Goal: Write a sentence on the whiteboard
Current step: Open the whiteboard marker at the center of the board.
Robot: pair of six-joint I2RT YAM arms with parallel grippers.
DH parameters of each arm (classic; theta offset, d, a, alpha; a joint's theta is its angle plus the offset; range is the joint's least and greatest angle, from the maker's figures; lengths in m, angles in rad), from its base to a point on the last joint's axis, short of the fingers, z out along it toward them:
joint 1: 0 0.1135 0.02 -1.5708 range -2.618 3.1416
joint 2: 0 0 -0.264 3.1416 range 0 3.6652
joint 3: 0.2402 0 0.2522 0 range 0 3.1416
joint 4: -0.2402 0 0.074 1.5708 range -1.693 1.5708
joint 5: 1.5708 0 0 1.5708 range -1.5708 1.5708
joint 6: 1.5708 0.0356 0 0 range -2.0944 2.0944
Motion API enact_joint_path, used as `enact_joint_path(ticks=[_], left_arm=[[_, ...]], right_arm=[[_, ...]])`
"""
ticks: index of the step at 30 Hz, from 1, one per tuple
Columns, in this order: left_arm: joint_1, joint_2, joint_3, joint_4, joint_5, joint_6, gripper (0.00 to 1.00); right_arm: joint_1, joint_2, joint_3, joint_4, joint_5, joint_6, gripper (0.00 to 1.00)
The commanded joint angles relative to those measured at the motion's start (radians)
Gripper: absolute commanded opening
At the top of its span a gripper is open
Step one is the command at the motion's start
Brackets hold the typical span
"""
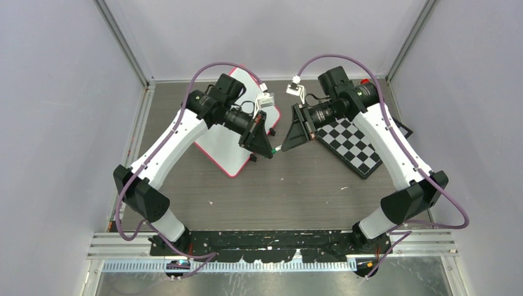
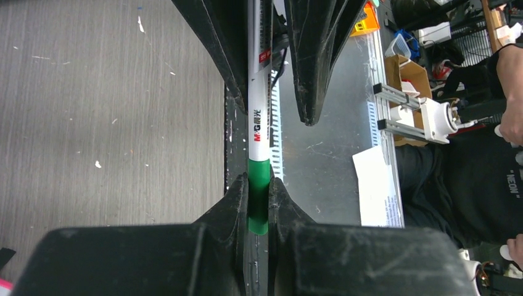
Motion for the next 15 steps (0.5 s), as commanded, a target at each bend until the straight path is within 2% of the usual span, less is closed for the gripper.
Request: enact_joint_path(ticks=[1,3,6,7,11,13,15], left_arm=[[-0.012,0.009,0.052,-0.060,0.037,0.060,0.00],[-0.014,0.014,0.059,-0.071,0.037,0.063,0.00],[-0.015,0.014,0.064,-0.070,0.036,0.061,0.01],[-0.014,0.012,0.061,-0.062,0.031,0.053,0.06],[-0.004,-0.032,0.023,0.021,0.003,-0.011,0.39],[0.014,-0.072,-0.028,0.109,-0.006,-0.067,0.46],[0.034,-0.113,-0.091,0.214,-0.010,-0.134,0.49]], right_arm=[[0.021,0.001,0.042,-0.029,-0.031,-0.021,0.36],[0.027,0.001,0.043,-0.030,-0.030,-0.022,0.28],[0.029,-0.001,0.045,-0.026,-0.016,-0.016,0.09],[0.029,-0.001,0.048,-0.024,-0.007,-0.014,0.03],[0.009,-0.002,0.054,0.007,0.029,0.030,0.00],[-0.016,-0.012,0.035,0.068,0.040,0.089,0.00],[-0.041,-0.034,-0.002,0.168,0.038,0.170,0.00]])
